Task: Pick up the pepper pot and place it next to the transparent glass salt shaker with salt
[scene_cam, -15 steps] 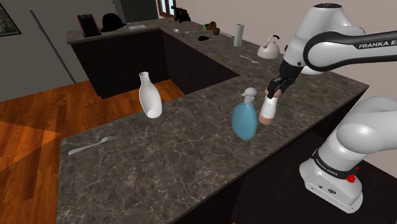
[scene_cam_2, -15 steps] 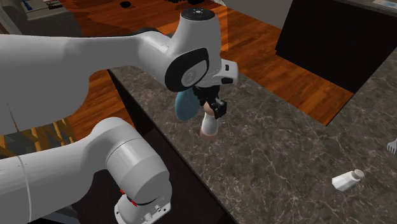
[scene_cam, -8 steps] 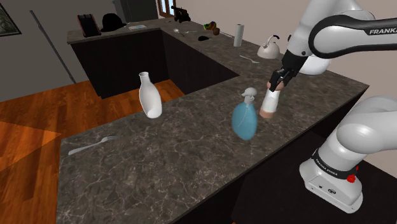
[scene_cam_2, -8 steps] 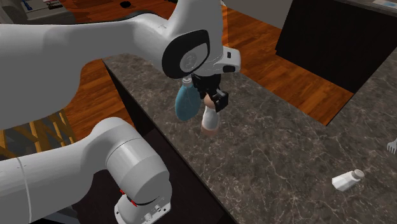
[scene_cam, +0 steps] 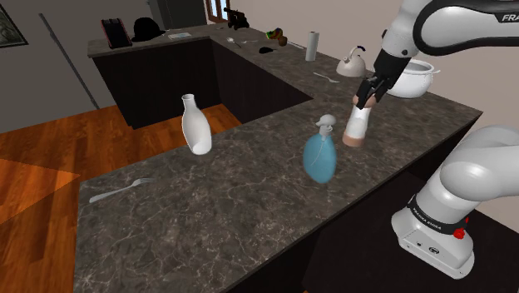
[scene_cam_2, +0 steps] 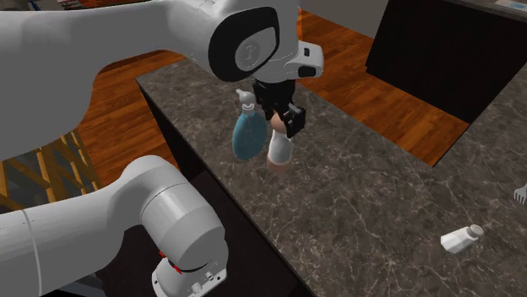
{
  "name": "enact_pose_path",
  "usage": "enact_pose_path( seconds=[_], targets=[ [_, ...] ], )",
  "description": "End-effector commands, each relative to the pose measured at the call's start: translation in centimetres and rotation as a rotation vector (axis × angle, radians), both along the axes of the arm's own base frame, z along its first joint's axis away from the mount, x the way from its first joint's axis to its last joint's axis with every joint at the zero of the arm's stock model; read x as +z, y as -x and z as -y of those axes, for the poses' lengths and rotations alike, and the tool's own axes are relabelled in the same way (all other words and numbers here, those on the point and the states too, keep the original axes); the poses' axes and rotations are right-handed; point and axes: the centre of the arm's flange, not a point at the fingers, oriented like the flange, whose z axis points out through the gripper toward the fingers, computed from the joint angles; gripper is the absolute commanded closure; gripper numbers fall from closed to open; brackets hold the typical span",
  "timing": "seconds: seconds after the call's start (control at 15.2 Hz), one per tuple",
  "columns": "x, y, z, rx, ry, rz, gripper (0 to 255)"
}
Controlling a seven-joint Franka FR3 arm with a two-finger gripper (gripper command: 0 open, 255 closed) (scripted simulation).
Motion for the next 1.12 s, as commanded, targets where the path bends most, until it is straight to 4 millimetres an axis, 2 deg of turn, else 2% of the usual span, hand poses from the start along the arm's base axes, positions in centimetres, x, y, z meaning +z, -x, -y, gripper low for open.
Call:
enact_pose_path(
  seconds=[0.0, 1.06],
  targets=[
    [1.1, -0.1, 0.0, 0.000, 0.000, 0.000, 255],
    [9.6, -0.1, 0.0, 0.000, 0.000, 0.000, 255]
  ],
)
